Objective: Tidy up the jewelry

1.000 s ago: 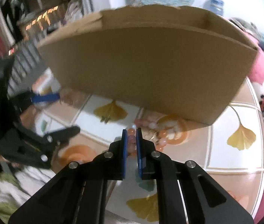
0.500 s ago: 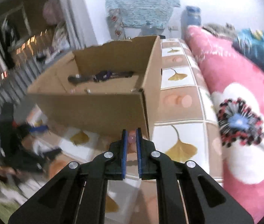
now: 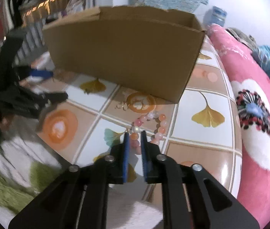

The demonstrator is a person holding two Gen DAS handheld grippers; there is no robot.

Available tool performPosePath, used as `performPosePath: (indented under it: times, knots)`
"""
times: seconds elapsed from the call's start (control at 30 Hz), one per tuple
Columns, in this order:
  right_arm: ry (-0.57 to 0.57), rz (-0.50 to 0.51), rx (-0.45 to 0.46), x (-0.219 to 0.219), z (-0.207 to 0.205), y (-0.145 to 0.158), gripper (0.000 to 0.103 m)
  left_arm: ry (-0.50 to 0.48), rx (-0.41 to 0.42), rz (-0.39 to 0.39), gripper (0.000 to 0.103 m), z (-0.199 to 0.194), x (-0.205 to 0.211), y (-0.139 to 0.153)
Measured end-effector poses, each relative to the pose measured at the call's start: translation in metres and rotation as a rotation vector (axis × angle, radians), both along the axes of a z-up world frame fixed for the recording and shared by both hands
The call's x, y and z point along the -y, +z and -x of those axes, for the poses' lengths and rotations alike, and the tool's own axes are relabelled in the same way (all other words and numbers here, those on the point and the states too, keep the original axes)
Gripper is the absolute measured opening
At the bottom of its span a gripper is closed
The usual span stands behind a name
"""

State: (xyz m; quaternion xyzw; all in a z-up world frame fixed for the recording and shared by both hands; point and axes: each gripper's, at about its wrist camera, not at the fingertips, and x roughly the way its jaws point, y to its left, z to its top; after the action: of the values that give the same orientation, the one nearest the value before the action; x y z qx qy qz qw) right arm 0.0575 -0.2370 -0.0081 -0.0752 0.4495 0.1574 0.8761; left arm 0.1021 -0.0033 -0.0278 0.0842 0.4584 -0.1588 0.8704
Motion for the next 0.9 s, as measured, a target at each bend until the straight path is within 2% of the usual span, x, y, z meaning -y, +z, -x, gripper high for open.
performPosePath:
  times: [0.03, 0.23, 0.5, 0.77, 0.9]
  knots:
    - [-0.012, -0.021, 0.007, 0.002, 0.001, 0.002, 0.027, 0.002, -0.001, 0.0, 0.095, 0.0, 0.0, 0.001]
    - [-0.04, -0.152, -0.015, 0.0, 0.002, 0.002, 0.028, 0.026, -0.007, -0.002, 0.095, -0.001, 0.003, 0.003]
    - [-0.057, -0.218, -0.085, -0.014, -0.007, -0.018, 0.028, 0.041, -0.025, -0.008, 0.095, -0.003, 0.006, 0.004]
    - [-0.15, -0.27, -0.08, 0.003, -0.024, -0.021, 0.029, 0.056, -0.033, -0.01, 0.095, -0.005, 0.004, 0.004]
    - [-0.161, -0.312, -0.082, 0.006, -0.027, -0.023, 0.036, 0.061, -0.035, -0.011, 0.095, -0.004, 0.005, 0.004]
